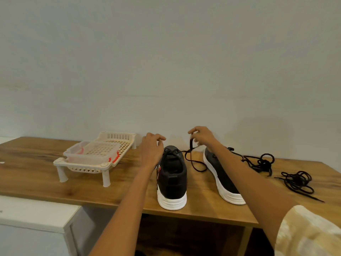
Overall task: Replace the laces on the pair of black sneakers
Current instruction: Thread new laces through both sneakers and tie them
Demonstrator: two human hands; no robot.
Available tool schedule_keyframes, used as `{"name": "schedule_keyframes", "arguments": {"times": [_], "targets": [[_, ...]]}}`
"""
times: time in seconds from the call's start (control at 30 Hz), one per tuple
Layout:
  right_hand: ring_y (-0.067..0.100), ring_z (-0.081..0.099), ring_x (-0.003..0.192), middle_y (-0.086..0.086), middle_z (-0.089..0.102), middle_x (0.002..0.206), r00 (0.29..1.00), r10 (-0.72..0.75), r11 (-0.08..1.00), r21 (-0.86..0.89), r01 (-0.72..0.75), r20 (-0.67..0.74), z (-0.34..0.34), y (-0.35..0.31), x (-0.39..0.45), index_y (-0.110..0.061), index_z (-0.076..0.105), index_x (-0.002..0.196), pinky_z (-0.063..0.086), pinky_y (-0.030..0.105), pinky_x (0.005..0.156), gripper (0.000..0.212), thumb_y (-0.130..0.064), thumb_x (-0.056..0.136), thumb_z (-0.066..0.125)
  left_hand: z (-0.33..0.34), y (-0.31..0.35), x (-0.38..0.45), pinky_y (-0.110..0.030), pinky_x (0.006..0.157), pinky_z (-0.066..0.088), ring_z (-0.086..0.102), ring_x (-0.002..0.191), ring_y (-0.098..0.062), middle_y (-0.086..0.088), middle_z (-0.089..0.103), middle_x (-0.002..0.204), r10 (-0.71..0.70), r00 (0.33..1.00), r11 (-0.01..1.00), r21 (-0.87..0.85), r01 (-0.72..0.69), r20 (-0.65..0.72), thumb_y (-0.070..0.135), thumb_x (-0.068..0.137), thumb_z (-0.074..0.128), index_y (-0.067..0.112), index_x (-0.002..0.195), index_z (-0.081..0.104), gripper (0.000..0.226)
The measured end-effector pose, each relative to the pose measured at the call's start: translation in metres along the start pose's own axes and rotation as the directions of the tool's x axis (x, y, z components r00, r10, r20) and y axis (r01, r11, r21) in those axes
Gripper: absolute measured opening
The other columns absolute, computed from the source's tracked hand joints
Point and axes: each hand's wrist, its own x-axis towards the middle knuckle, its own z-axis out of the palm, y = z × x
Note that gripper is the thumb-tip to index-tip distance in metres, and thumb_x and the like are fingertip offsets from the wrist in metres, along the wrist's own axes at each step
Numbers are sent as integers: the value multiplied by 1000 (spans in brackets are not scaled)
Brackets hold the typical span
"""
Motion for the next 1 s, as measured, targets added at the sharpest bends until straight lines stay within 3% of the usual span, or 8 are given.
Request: {"name": "schedule_keyframes", "arguments": {"times": [0.2,0.4,0.53,0.7,0.77,0.83,0.93,1.0], "targets": [[11,58,71,6,69,92,983,-50,926,377,-20,174,-30,-41,-2,-6,67,110,49,20,65,22,-8,95,50,10,28,1,-28,96,38,48,113,-16,2,56,124,106,992,984,-152,-95,71,19,95,53,25,120,62,28],[9,52,64,4,64,85,973,26,825,546,-149,228,-39,-45,4,-4,63,110,48,18,57,21,-4,96,47,24,27,7,-41,103,36,46,124,-23,0,56,132,24,956,973,212,-90,294,22,93,53,24,125,60,33],[8,45,62,2,59,87,981,92,740,648,-181,168,-39,-35,6,-10,65,100,42,19,52,12,-16,91,60,27,26,12,-40,99,40,49,121,-25,-3,55,130,-2,916,973,210,-90,401,15,90,51,25,130,56,41],[6,46,62,-4,63,84,974,-67,667,736,-119,218,-46,-41,7,-17,62,111,41,19,55,19,-16,92,58,35,34,15,-40,104,24,33,129,-22,-2,41,138,147,859,960,139,-244,490,31,93,54,31,140,39,50],[6,50,68,-5,65,88,967,-113,706,703,-85,230,-49,-49,6,-19,63,108,43,21,64,17,-18,92,59,41,41,13,-41,107,27,41,124,-17,3,50,133,222,874,972,-31,-232,433,41,94,50,28,127,51,35],[9,53,79,-5,65,93,979,-113,719,694,-39,172,-52,-58,9,-21,63,105,44,25,73,14,-19,93,57,44,47,11,-42,103,38,55,106,-11,5,65,112,205,906,967,-220,-129,370,40,96,48,24,96,61,20],[13,55,77,0,62,87,999,-41,566,824,11,14,-58,-74,16,-15,60,104,49,27,72,15,-7,96,50,42,50,8,-39,87,51,65,76,-16,-2,71,80,98,935,915,-401,50,340,38,100,39,21,62,59,46],[14,56,67,4,58,83,999,-50,452,892,25,-3,-61,-85,14,-9,57,103,52,24,63,17,-1,98,43,39,53,5,-28,73,51,64,62,-17,-8,71,72,44,937,883,-453,126,346,41,102,28,15,58,63,62]]}}
